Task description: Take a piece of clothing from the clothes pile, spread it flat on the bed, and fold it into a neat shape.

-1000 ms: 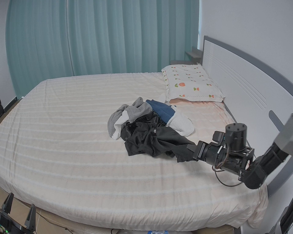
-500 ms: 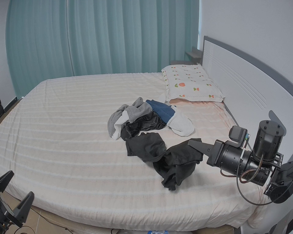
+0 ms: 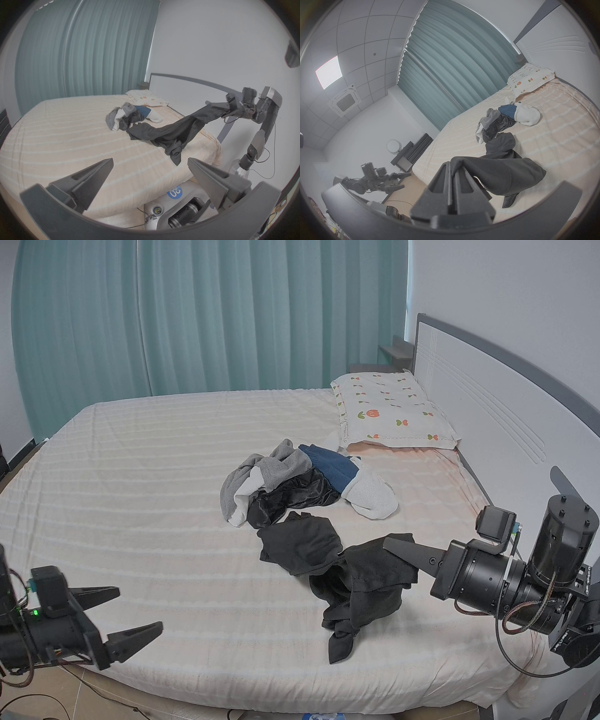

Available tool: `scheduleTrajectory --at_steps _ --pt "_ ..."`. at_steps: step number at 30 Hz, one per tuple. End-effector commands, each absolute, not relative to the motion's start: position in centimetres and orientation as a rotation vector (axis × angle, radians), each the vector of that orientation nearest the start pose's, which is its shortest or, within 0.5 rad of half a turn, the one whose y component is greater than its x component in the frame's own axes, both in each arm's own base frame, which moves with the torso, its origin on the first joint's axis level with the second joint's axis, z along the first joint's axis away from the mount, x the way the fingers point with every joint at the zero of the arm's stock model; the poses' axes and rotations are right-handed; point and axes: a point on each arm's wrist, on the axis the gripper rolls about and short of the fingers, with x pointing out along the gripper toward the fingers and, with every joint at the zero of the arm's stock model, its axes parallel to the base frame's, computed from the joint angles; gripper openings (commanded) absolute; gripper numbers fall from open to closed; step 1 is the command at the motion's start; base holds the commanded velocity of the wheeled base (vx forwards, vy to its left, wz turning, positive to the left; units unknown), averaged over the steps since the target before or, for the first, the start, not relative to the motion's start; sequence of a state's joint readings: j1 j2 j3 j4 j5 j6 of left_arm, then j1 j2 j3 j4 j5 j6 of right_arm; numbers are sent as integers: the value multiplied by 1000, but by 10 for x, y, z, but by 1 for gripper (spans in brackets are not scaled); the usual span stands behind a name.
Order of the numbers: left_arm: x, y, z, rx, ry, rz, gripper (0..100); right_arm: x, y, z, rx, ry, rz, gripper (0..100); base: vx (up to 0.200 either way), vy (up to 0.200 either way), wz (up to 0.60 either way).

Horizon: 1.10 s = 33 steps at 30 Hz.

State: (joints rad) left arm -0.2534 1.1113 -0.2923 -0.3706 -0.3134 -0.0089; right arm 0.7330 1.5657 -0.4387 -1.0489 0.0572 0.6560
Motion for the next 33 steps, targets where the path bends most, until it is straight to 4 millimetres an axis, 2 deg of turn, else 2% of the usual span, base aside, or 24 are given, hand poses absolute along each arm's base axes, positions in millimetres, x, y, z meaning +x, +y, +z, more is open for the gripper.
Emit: scheduleTrajectory --at_steps 1,2,3,4,5,8,12,16,17,22,26,30,33 --pt "188 -97 92 -21 677 -636 100 174 167 164 587 350 757 0 0 0 0" --pt "195 -110 86 -25 678 -630 100 174 167 164 587 352 758 0 0 0 0" --pt "196 -112 85 -25 680 -628 100 174 168 163 587 352 758 0 0 0 0" --pt "206 -128 74 -27 692 -606 100 174 167 163 586 353 756 0 0 0 0" --pt "210 -135 68 -23 698 -598 100 174 168 164 589 351 759 0 0 0 0" --pt "221 -148 55 -9 701 -583 100 176 169 165 590 347 759 0 0 0 0" --pt "246 -168 44 1 672 -554 100 174 171 171 597 325 777 0 0 0 0" --pt "259 -177 34 11 665 -525 100 171 170 178 605 301 789 0 0 0 0" --pt "269 -183 29 6 649 -519 100 171 169 180 610 292 792 0 0 0 0" --pt "294 -195 22 -35 596 -423 100 163 168 189 620 265 822 0 0 0 0" --pt "303 -200 19 -73 590 -407 100 159 167 194 627 248 837 0 0 0 0" --pt "319 -208 8 -94 581 -389 100 158 165 193 627 249 840 0 0 0 0" --pt "320 -209 7 -97 582 -388 100 157 165 193 626 251 840 0 0 0 0"
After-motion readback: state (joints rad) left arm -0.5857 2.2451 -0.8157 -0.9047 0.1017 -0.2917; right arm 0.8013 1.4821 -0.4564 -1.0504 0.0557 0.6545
